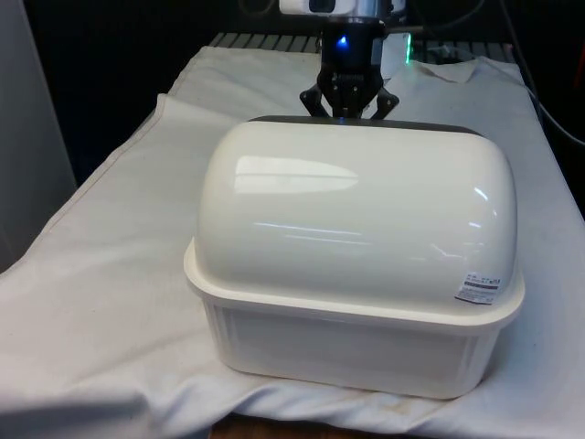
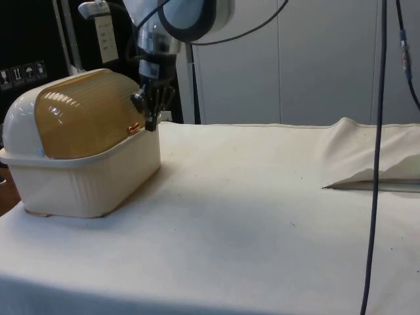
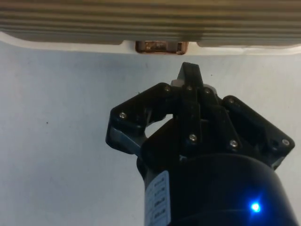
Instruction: Open the lid, then close it.
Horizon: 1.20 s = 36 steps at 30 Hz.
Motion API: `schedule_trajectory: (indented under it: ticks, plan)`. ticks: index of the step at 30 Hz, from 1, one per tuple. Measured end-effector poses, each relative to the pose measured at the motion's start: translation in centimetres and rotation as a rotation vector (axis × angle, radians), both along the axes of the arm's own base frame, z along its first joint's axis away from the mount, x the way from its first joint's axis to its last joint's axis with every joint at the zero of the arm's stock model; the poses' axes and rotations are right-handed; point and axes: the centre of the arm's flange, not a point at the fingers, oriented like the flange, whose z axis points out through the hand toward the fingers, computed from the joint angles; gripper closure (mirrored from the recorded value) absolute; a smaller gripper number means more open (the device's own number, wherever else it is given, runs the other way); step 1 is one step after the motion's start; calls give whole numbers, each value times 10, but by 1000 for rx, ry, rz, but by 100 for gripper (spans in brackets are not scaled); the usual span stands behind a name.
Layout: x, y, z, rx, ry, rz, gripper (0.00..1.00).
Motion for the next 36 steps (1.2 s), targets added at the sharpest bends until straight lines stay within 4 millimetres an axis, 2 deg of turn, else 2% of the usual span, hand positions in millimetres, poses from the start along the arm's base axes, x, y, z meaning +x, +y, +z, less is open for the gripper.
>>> schedule_trajectory:
  ticks: [36]
  plan:
    - [10,-5,-1,11,-12,-46,100]
